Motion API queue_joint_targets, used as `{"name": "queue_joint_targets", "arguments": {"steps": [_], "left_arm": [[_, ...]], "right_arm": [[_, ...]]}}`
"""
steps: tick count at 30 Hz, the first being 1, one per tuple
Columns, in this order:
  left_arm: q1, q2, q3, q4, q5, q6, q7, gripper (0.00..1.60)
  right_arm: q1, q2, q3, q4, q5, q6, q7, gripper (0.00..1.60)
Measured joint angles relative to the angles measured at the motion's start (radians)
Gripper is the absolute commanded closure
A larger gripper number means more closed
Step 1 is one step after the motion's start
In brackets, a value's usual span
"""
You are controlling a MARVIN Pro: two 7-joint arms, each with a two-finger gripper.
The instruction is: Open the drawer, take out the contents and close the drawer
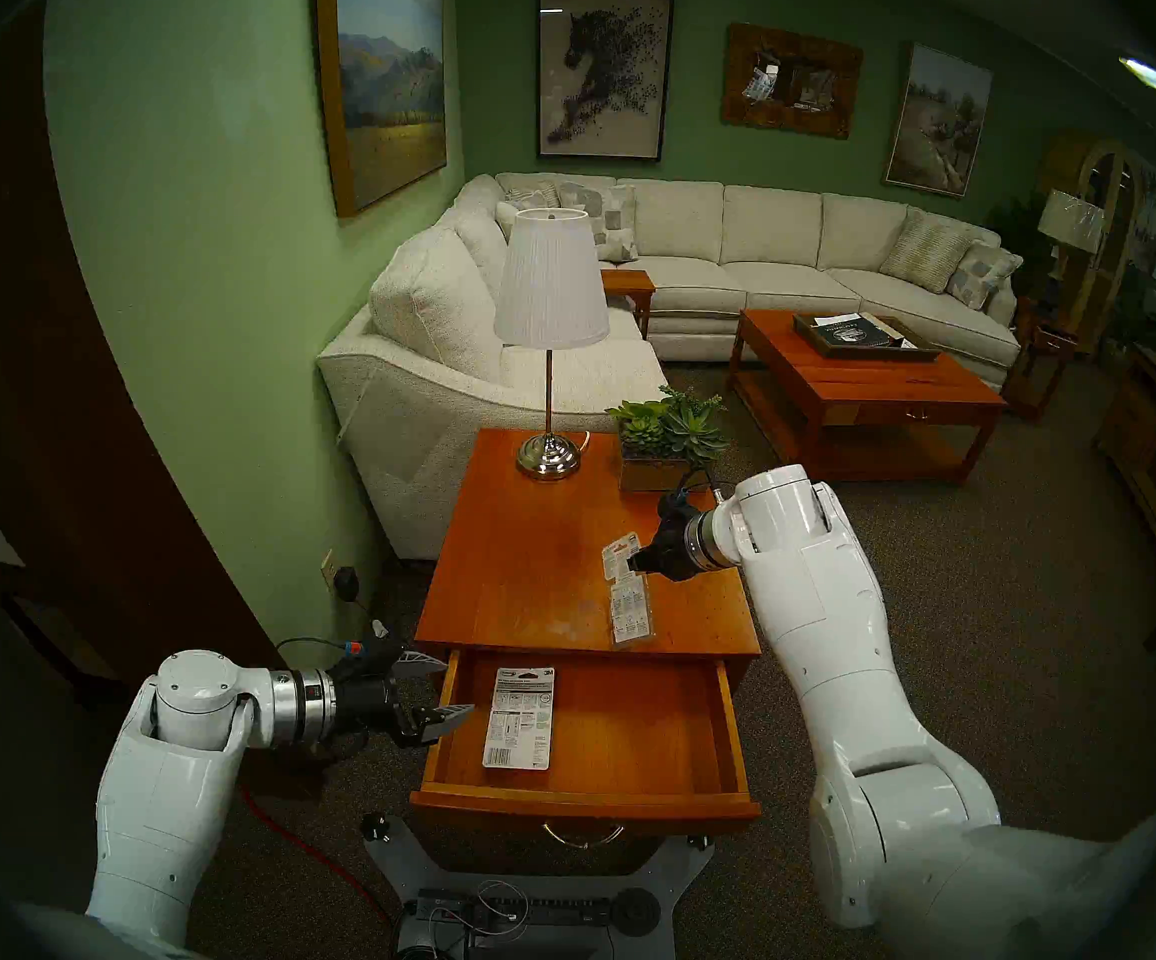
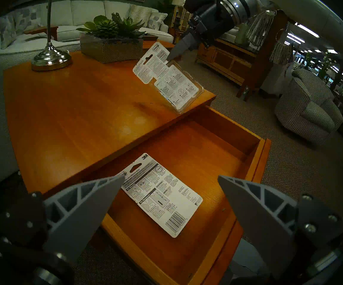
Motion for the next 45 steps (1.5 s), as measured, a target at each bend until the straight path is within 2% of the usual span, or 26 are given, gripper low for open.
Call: {"name": "queue_joint_targets", "arguments": {"steps": [1, 5, 13, 23, 25, 30, 34, 40, 45], "left_arm": [[0.000, 0.000, 0.000, 0.000, 0.000, 0.000, 0.000, 0.00], [0.000, -0.001, -0.001, 0.000, 0.001, 0.000, -0.001, 0.00], [0.000, -0.003, -0.003, 0.000, 0.003, 0.000, -0.002, 0.00], [-0.001, -0.005, -0.005, 0.000, 0.006, 0.000, -0.005, 0.00], [-0.001, -0.005, -0.005, 0.000, 0.007, 0.000, -0.005, 0.00], [-0.001, -0.006, -0.006, 0.000, 0.008, 0.000, -0.006, 0.00], [-0.001, -0.007, -0.007, 0.000, 0.010, -0.001, -0.006, 0.00], [-0.001, -0.009, -0.008, 0.001, 0.012, -0.002, -0.006, 0.00], [-0.001, -0.010, -0.008, 0.002, 0.014, -0.004, -0.006, 0.00]], "right_arm": [[0.001, 0.000, 0.000, 0.002, -0.001, -0.001, -0.001, 0.55], [0.008, -0.004, -0.003, 0.012, -0.007, -0.011, -0.009, 0.38], [0.009, -0.010, -0.010, -0.002, -0.013, -0.017, -0.010, 0.38], [-0.038, 0.010, -0.032, -0.120, 0.003, 0.026, 0.062, 0.45], [-0.059, 0.018, -0.038, -0.146, 0.008, 0.037, 0.082, 0.41], [-0.113, 0.040, -0.041, -0.202, 0.024, 0.056, 0.073, 0.42], [-0.166, 0.063, -0.030, -0.252, 0.046, 0.060, 0.065, 0.50], [-0.243, 0.093, -0.012, -0.324, 0.081, 0.061, 0.064, 0.35], [-0.307, 0.114, 0.001, -0.382, 0.111, 0.061, 0.064, 0.32]]}}
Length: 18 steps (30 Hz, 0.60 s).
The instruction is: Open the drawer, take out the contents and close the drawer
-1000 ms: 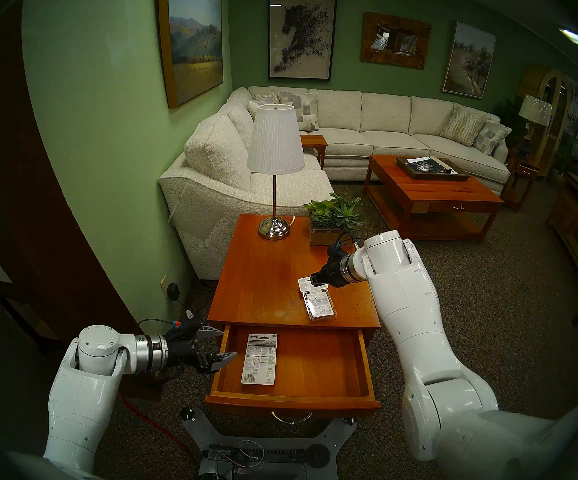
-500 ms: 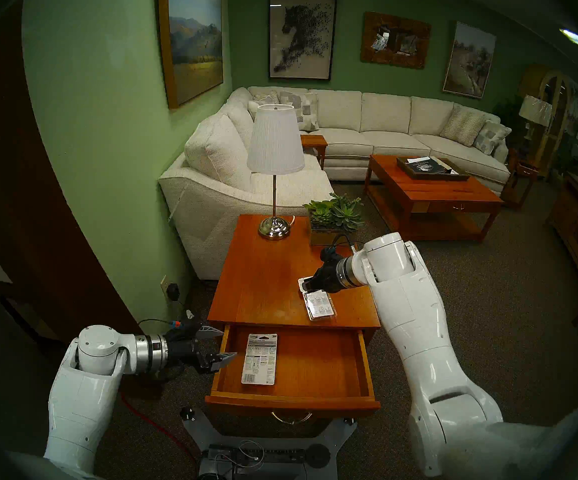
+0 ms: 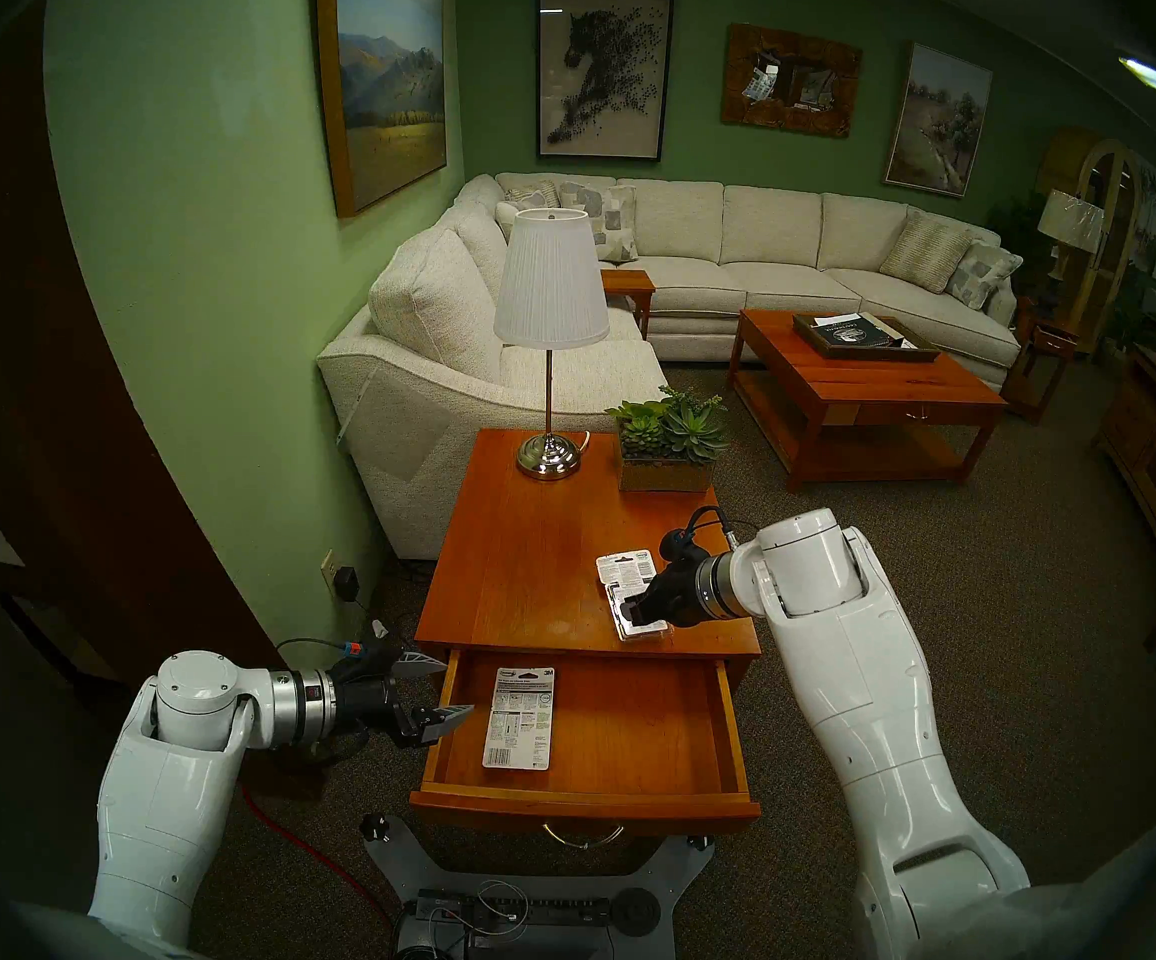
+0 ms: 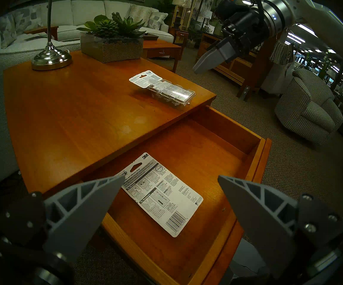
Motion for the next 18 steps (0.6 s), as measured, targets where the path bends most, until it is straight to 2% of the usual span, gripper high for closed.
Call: {"name": "queue_joint_targets", "arguments": {"steps": [10, 18], "left_arm": [[0.000, -0.003, -0.002, 0.002, 0.004, -0.003, 0.000, 0.00], [0.000, -0.005, -0.003, 0.003, 0.007, -0.005, 0.000, 0.00]], "right_arm": [[-0.141, 0.041, 0.015, -0.117, 0.054, 0.000, 0.000, 0.35], [-0.252, 0.075, 0.036, -0.209, 0.089, -0.008, 0.003, 0.14]]}}
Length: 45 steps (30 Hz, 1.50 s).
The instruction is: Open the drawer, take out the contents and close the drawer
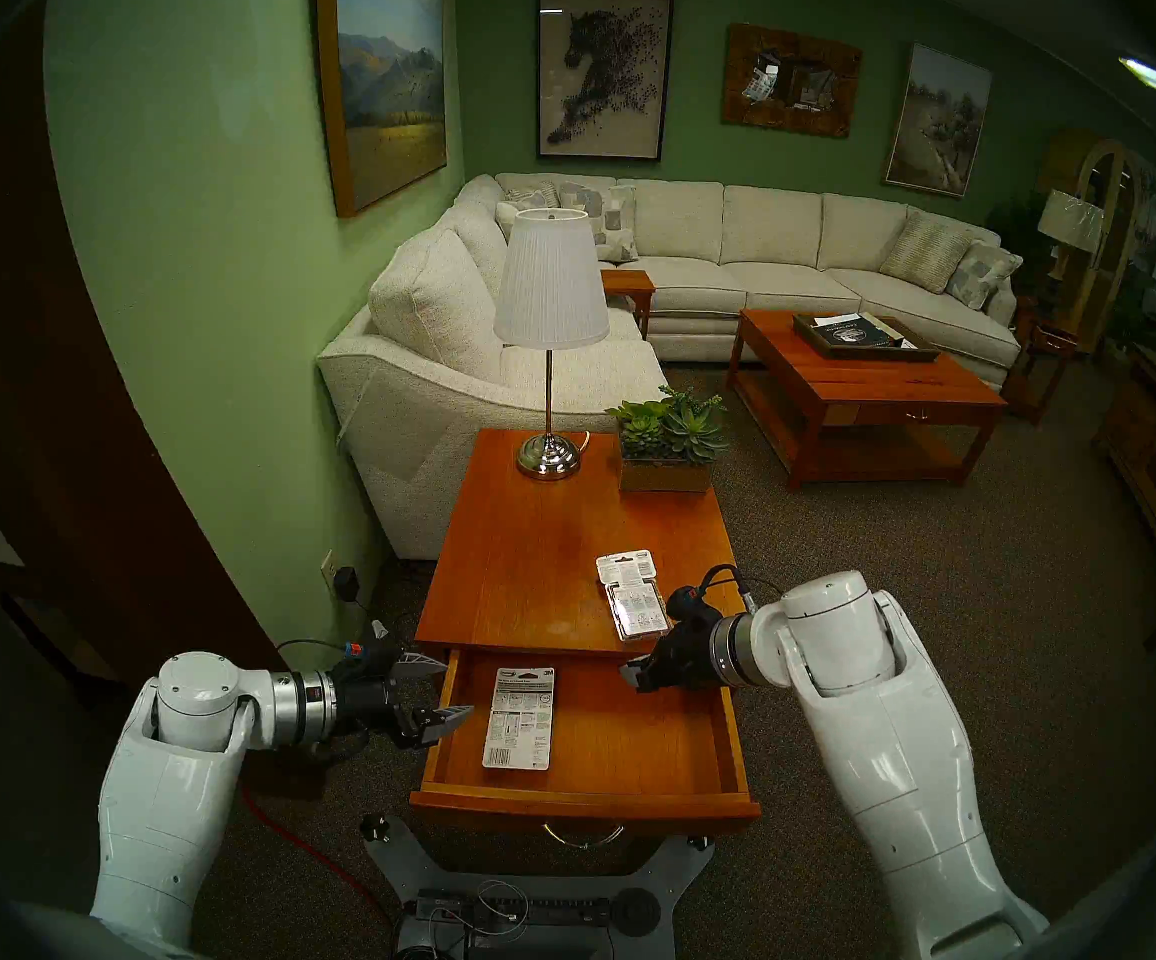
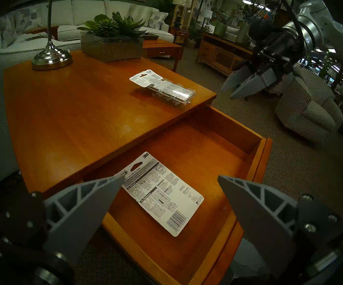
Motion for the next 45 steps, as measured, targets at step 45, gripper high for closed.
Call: {"name": "queue_joint_targets", "arguments": {"steps": [45], "left_arm": [[-0.002, -0.007, -0.010, -0.006, 0.007, 0.016, -0.016, 0.00]], "right_arm": [[-0.344, 0.019, 0.157, -0.266, 0.021, -0.219, -0.008, 0.00]]}}
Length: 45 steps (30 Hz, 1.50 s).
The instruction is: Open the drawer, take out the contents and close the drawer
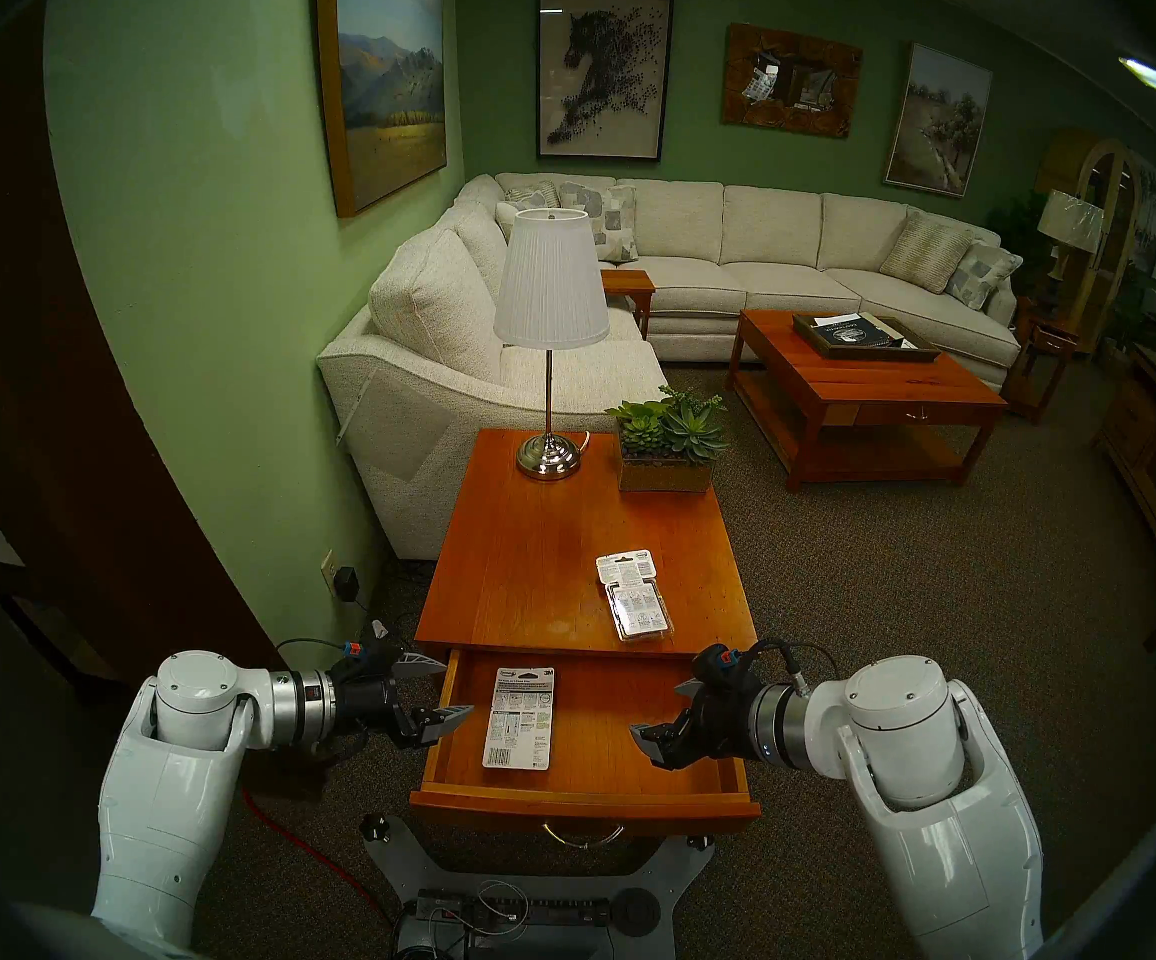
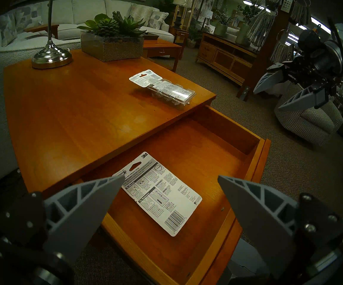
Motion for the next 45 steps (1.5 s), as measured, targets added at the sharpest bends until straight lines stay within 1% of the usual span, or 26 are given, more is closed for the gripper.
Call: {"name": "queue_joint_targets", "arguments": {"steps": [13, 18, 21, 24, 32, 36, 39, 43, 45], "left_arm": [[-0.002, -0.003, -0.003, -0.005, 0.003, 0.003, -0.003, 0.00], [-0.007, -0.008, 0.005, -0.019, 0.035, 0.022, 0.026, 0.00], [-0.009, -0.010, 0.019, -0.022, 0.056, 0.049, 0.037, 0.00], [-0.011, -0.013, 0.036, -0.024, 0.073, 0.092, 0.039, 0.00], [-0.023, -0.022, 0.085, -0.022, 0.110, 0.205, 0.018, 0.00], [-0.031, -0.027, 0.104, -0.016, 0.133, 0.245, 0.021, 0.00], [-0.039, -0.035, 0.118, -0.007, 0.161, 0.279, 0.047, 0.00], [-0.056, -0.056, 0.128, 0.016, 0.195, 0.327, 0.107, 0.00], [-0.059, -0.059, 0.129, 0.020, 0.199, 0.334, 0.116, 0.00]], "right_arm": [[0.000, 0.000, 0.001, 0.001, 0.004, 0.000, 0.001, 0.00], [0.000, 0.001, 0.001, 0.002, 0.004, 0.000, 0.004, 0.00], [0.000, 0.002, 0.001, 0.002, 0.004, 0.000, 0.005, 0.00], [0.000, 0.003, 0.001, 0.002, 0.005, 0.000, 0.006, 0.00], [0.001, 0.005, 0.001, 0.002, 0.005, 0.000, 0.007, 0.00], [0.001, 0.005, 0.001, 0.002, 0.006, 0.000, 0.007, 0.00], [0.001, 0.005, 0.001, 0.002, 0.006, 0.000, 0.007, 0.00], [0.001, 0.006, 0.001, 0.002, 0.006, 0.000, 0.007, 0.00], [0.001, 0.006, 0.001, 0.002, 0.006, 0.000, 0.007, 0.00]]}}
